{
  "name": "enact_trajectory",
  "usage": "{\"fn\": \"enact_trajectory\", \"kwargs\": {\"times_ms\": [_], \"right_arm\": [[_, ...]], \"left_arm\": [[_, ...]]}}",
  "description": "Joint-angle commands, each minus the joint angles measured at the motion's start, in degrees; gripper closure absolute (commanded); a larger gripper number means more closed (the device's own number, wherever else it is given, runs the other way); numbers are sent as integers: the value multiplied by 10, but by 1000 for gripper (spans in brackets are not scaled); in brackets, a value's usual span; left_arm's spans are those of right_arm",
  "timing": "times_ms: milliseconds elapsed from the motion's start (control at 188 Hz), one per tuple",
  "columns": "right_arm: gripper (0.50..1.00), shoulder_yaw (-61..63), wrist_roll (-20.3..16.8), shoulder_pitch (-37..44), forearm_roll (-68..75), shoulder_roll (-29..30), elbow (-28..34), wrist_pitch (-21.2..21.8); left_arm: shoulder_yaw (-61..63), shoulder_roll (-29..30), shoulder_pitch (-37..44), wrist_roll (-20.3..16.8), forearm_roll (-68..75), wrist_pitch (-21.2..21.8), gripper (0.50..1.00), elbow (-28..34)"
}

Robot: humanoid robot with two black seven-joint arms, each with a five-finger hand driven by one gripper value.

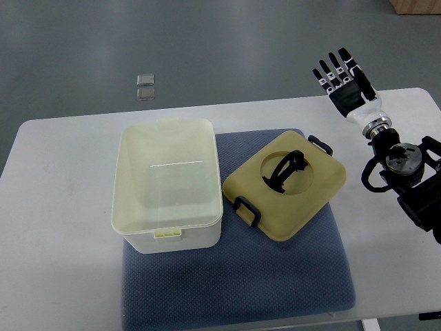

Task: Open white storage box with right hand

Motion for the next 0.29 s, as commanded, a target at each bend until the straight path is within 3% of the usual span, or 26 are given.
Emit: {"fn": "enact_trajectory", "kwargs": {"times_ms": [0,287], "right_arm": [[566,-8,18,-2,-8,4,0,6],[566,-7,52,-8,-114,4,0,11]], "left_arm": [[0,0,0,0,0,0,500,-7],[1,0,0,0,-2,1,500,1]]}}
